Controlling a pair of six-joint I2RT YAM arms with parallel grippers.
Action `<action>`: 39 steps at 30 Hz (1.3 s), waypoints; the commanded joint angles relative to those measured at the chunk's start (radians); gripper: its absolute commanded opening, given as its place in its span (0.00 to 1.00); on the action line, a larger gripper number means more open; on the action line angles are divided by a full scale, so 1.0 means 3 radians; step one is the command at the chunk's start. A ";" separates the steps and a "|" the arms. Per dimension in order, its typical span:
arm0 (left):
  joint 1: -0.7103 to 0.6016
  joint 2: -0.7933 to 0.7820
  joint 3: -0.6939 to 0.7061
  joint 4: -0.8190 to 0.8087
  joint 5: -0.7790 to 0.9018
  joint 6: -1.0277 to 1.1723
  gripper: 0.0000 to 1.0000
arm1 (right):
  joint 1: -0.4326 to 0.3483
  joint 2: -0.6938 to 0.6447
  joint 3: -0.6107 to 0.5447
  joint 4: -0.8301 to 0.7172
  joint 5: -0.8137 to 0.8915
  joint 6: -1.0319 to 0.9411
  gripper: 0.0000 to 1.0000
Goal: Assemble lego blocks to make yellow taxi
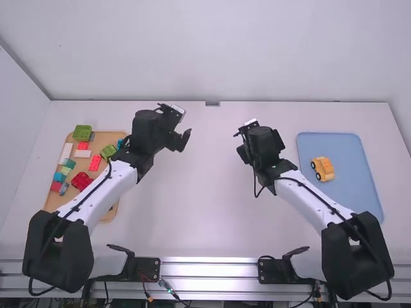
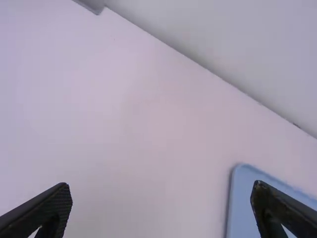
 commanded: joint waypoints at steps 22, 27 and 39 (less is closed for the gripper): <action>0.0753 -0.1407 -0.1339 -0.0301 -0.0310 -0.0842 0.56 | -0.1301 -0.1438 -0.1350 -0.0058 -0.1219 0.0951 0.54; 0.0753 -0.1829 -0.1760 -0.0301 -0.0310 -0.0842 0.43 | -0.1301 -0.1863 -0.1776 -0.0058 -0.1301 0.0951 0.42; 0.0753 -0.2735 -0.2666 -0.0301 -0.0310 -0.0842 0.16 | -0.1301 -0.2761 -0.2673 -0.0058 -0.1301 0.0951 0.15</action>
